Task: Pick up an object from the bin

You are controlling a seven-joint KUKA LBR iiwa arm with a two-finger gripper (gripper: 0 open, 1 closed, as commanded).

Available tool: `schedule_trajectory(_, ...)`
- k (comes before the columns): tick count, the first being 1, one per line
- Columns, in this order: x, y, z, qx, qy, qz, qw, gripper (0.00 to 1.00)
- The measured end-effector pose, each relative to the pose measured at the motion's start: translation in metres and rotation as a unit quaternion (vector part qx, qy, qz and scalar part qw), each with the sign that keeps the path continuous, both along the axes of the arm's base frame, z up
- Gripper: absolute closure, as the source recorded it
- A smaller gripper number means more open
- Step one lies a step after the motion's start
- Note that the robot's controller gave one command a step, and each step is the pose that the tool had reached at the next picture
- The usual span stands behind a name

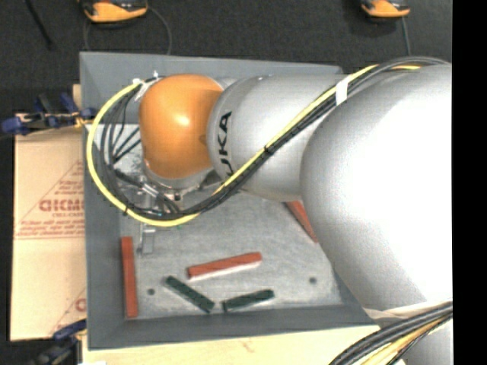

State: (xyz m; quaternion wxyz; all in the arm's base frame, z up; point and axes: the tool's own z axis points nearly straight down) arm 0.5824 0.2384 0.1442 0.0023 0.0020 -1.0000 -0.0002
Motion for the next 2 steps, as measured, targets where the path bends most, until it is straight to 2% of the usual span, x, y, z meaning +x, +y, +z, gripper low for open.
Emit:
schedule_trajectory(1,-0.013,-0.03,-0.074,0.0,-0.0022,0.136,0.9907,0.0)
schedule_trajectory(2,-0.057,-0.124,-0.074,-0.001,-0.0026,0.293,0.9563,0.0)
